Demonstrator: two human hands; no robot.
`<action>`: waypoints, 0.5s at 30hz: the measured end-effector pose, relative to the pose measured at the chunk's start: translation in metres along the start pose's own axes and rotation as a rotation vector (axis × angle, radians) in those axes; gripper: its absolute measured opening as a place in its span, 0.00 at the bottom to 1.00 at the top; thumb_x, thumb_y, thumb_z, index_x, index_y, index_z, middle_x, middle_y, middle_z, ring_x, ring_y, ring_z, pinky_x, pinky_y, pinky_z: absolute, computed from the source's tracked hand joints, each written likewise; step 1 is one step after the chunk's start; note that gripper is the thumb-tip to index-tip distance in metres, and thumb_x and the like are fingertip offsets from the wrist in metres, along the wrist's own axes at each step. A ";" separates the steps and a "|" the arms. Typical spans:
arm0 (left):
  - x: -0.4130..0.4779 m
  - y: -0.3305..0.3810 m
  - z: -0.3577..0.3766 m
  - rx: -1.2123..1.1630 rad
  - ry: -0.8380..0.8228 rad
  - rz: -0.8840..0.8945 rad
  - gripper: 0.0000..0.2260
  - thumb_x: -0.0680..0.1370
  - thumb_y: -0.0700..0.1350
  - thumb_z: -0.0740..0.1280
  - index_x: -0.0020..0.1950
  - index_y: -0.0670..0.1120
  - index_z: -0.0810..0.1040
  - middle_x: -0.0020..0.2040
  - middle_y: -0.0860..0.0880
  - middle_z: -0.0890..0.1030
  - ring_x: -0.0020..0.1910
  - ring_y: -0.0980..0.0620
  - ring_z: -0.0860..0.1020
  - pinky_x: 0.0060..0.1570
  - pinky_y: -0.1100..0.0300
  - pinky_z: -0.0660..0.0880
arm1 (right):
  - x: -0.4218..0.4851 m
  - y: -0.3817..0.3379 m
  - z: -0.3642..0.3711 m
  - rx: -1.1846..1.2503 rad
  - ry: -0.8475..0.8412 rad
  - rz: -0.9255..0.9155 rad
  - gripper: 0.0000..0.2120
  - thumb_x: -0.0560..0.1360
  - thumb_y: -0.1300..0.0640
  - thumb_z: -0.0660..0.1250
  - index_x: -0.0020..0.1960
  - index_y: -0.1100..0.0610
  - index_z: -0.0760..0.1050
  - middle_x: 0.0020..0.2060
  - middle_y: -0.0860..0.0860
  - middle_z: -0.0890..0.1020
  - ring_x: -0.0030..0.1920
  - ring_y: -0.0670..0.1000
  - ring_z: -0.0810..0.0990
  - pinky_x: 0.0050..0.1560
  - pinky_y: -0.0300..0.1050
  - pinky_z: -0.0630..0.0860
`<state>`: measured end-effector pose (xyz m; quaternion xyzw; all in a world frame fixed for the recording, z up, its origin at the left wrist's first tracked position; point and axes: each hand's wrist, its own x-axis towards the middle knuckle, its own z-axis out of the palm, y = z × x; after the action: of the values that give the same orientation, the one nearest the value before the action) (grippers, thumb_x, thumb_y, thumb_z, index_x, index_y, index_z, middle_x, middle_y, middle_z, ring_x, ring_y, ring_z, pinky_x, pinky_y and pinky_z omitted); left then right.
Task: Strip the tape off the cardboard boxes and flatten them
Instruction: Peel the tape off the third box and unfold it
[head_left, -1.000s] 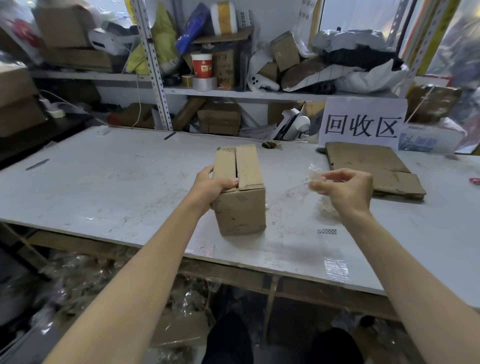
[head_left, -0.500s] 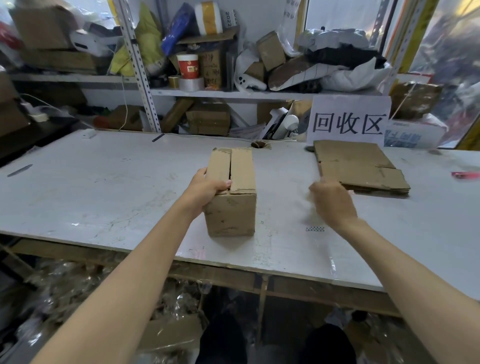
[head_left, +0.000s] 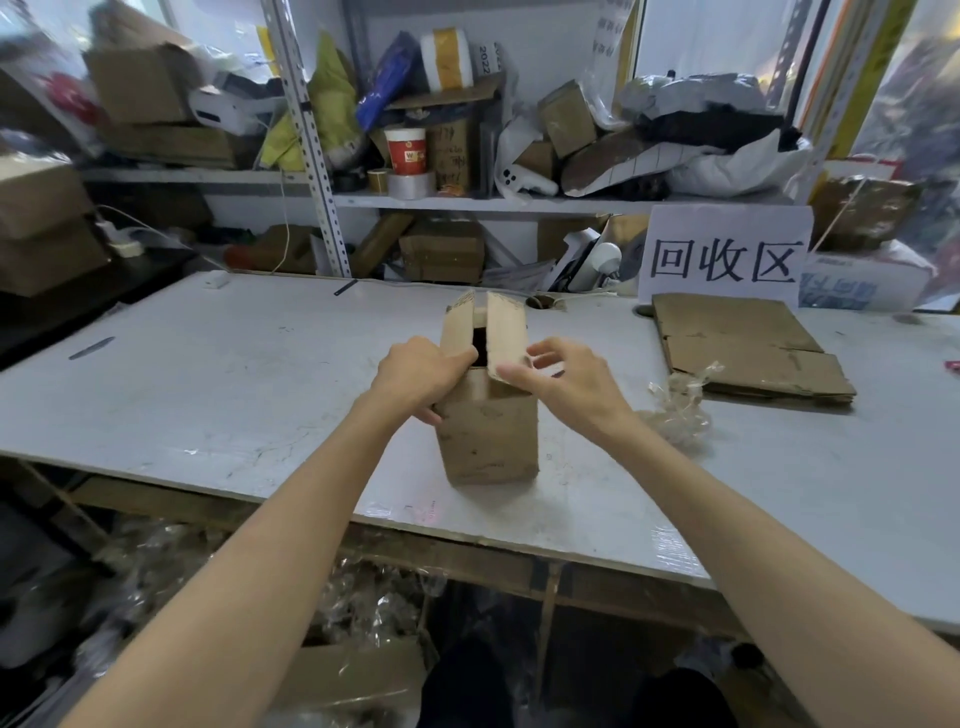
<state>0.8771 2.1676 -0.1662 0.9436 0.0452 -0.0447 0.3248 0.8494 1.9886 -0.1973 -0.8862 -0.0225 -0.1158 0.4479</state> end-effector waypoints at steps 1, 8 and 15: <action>-0.002 0.001 -0.003 0.004 -0.025 -0.005 0.21 0.78 0.60 0.60 0.55 0.44 0.79 0.50 0.44 0.81 0.31 0.44 0.84 0.38 0.56 0.82 | 0.002 -0.011 0.005 0.018 -0.005 0.056 0.40 0.58 0.27 0.68 0.59 0.55 0.74 0.49 0.47 0.79 0.48 0.48 0.78 0.47 0.47 0.78; -0.012 0.007 -0.007 -0.187 0.058 0.043 0.09 0.80 0.43 0.60 0.44 0.41 0.74 0.46 0.40 0.78 0.40 0.41 0.83 0.37 0.53 0.80 | 0.006 -0.033 0.008 -0.055 0.103 0.115 0.12 0.69 0.47 0.67 0.38 0.56 0.71 0.33 0.50 0.76 0.38 0.53 0.77 0.32 0.44 0.71; -0.013 0.014 -0.010 -0.650 0.408 0.135 0.07 0.83 0.48 0.61 0.59 0.55 0.76 0.61 0.47 0.75 0.55 0.51 0.73 0.54 0.57 0.74 | -0.014 -0.043 -0.003 0.666 0.001 0.159 0.18 0.73 0.67 0.65 0.58 0.55 0.63 0.51 0.53 0.75 0.50 0.52 0.79 0.36 0.39 0.80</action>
<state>0.8661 2.1616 -0.1485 0.7818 0.0585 0.1818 0.5936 0.8295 2.0131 -0.1650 -0.6904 0.0104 -0.0673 0.7202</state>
